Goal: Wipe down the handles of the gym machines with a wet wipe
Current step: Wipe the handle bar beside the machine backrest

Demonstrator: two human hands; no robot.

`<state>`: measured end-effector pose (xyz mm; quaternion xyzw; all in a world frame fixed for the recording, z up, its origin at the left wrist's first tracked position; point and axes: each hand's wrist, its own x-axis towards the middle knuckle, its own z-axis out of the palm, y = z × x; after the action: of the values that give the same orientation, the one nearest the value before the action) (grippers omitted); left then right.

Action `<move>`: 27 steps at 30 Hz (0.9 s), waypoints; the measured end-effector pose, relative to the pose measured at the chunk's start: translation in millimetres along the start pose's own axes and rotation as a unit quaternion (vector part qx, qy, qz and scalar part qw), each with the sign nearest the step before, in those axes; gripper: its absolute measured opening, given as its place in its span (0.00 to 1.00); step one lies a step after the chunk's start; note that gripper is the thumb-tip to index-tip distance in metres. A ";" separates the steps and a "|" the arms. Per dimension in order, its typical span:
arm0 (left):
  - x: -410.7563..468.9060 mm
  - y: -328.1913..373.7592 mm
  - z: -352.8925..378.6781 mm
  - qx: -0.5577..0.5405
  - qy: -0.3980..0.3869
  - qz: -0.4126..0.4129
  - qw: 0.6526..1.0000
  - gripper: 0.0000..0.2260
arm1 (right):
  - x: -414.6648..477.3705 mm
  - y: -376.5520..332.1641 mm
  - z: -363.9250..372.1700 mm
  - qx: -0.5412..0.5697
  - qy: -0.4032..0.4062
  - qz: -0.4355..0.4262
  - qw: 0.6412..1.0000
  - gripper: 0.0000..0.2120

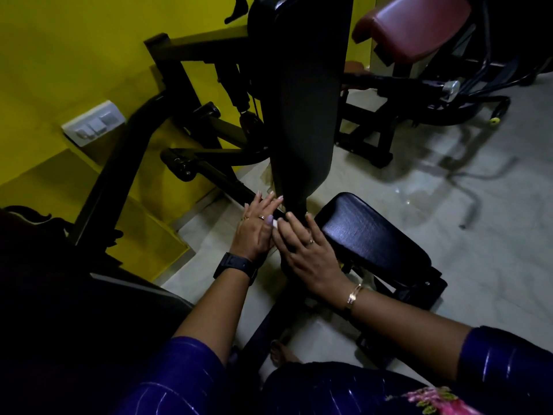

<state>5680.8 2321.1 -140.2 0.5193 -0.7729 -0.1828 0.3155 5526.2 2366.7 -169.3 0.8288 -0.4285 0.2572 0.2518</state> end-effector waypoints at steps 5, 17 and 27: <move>-1.5 1.9 1.1 0.005 0.005 -0.004 1.000 0.38 | 18.1 7.9 -13.6 0.206 -0.039 0.156 0.965 0.25; -2.5 4.0 -0.1 0.021 0.010 0.005 1.000 0.40 | 2.9 -15.2 -44.5 0.616 -0.120 0.583 0.516 0.11; -2.7 0.3 -2.1 0.003 0.031 -0.001 1.000 0.37 | 40.6 42.2 -53.7 0.608 0.026 0.595 0.525 0.09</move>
<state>5682.7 2323.8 -139.3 0.5264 -0.7629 -0.1640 0.3376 5499.8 2356.0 -95.1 0.3265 -0.5550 0.5670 -0.5137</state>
